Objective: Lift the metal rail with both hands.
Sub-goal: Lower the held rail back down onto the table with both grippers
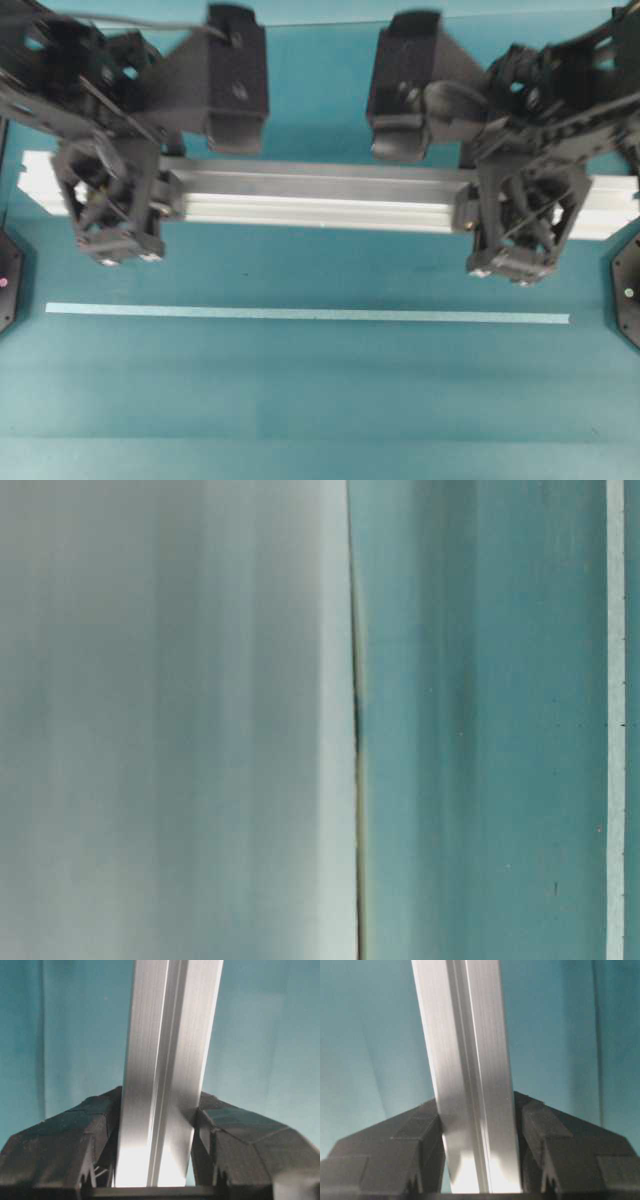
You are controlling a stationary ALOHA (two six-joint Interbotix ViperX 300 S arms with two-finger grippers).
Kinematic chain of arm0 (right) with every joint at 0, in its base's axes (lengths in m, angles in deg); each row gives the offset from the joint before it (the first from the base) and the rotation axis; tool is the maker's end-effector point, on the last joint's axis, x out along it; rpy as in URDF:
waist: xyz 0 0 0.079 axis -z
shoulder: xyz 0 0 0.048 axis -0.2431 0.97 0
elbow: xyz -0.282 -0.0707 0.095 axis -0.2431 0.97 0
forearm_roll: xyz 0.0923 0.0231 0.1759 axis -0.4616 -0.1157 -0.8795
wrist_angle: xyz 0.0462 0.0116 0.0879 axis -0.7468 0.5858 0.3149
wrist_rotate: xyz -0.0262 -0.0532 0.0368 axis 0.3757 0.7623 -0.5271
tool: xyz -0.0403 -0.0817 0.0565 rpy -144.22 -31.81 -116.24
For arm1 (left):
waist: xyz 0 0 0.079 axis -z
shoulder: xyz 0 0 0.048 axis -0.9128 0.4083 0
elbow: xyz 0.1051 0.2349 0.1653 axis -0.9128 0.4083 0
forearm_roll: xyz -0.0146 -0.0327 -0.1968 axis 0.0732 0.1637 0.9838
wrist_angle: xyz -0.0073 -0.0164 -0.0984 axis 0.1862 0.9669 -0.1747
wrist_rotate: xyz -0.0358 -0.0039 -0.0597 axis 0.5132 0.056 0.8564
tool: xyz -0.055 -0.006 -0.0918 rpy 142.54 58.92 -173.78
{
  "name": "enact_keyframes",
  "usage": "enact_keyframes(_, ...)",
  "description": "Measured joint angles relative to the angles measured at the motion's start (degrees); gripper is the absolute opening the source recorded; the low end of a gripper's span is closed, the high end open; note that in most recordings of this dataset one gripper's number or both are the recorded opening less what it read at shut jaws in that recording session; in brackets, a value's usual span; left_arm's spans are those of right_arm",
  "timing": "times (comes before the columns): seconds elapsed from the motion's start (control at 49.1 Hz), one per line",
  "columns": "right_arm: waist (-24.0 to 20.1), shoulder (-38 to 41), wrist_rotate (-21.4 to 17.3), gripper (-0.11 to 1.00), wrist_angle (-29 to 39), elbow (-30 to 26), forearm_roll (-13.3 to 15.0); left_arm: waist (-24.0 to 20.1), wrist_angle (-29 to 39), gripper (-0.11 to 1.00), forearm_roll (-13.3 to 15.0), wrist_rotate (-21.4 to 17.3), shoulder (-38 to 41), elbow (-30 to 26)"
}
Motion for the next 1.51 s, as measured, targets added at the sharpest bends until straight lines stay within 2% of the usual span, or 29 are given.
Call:
enact_keyframes(0.163, 0.9, -0.7, 0.9, 0.4, -7.7, 9.0, -0.2, -0.4, -4.8, 0.36, 0.0, 0.0, 0.1, 7.4)
enact_keyframes(0.387, 1.0, -2.6, 1.5, 0.4, -15.1, 19.2, -0.2, -0.4, -12.7, 0.36, -0.1, 0.1, 0.4, 16.2)
enact_keyframes(0.591, 1.1, -1.8, 1.9, 0.4, -26.2, 29.5, -0.2, -0.4, -22.7, 0.36, -0.1, 0.2, 2.0, 24.6)
enact_keyframes(0.754, 1.1, -1.0, 2.0, 0.4, -34.7, 35.3, 0.1, -0.4, -31.3, 0.36, -0.2, 0.5, 3.2, 30.4)
enact_keyframes(0.876, 1.1, 1.1, 2.2, 0.4, -39.3, 37.6, 0.4, -0.5, -36.7, 0.36, -0.4, 1.1, 4.7, 34.1)
enact_keyframes(1.141, 0.8, 6.7, 2.9, 0.4, -43.5, 38.2, 0.5, -0.5, -45.4, 0.36, -0.4, 1.5, 7.3, 39.6)
enact_keyframes(1.507, -0.1, 11.0, 3.3, 0.4, -49.3, 39.6, 0.4, 0.0, -49.0, 0.36, -0.5, 2.8, 8.3, 41.2)
